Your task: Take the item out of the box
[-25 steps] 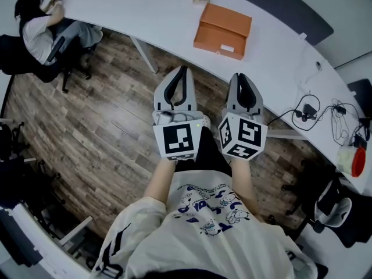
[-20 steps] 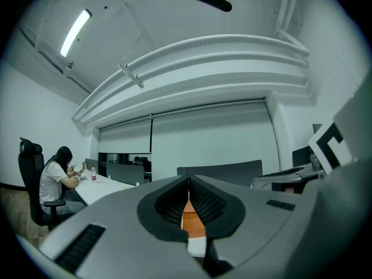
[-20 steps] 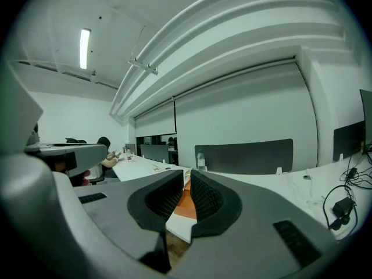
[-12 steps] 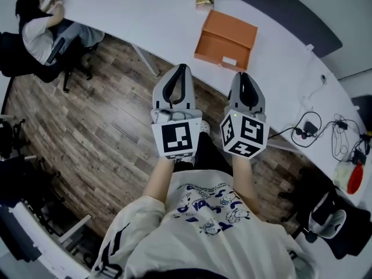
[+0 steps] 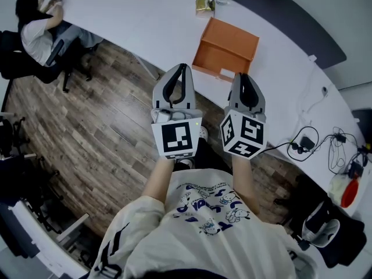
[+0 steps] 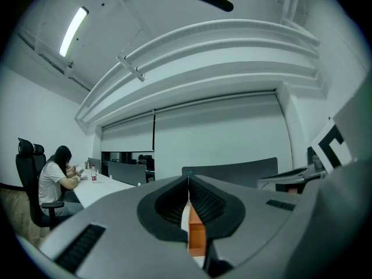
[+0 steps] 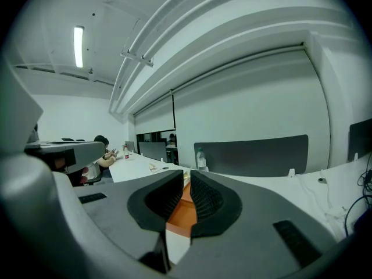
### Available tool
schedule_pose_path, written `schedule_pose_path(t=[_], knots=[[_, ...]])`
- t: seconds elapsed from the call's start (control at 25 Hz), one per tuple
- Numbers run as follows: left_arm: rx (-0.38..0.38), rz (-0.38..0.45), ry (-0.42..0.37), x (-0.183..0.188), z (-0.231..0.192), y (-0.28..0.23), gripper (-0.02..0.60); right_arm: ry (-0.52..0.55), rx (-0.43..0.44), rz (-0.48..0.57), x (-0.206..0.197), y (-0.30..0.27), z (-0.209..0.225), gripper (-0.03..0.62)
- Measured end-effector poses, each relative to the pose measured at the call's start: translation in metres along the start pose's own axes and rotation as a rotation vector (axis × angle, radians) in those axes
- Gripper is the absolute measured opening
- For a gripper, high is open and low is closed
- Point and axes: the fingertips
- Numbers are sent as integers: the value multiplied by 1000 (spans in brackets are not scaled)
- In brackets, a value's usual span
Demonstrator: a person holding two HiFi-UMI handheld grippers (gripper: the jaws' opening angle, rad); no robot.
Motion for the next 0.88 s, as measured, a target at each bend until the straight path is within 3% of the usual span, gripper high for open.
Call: schedule_pose_path(t=[0.88], knots=[[63,-16,0,-12,12,-98,18,-8,78,-26,6,-102,37,55]])
Point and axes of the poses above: the fingertips, and each gripper's own axes: y backward along the fingers, z to its right, x out of its top, and after that the axes turned 5 degrees about z, right-handed
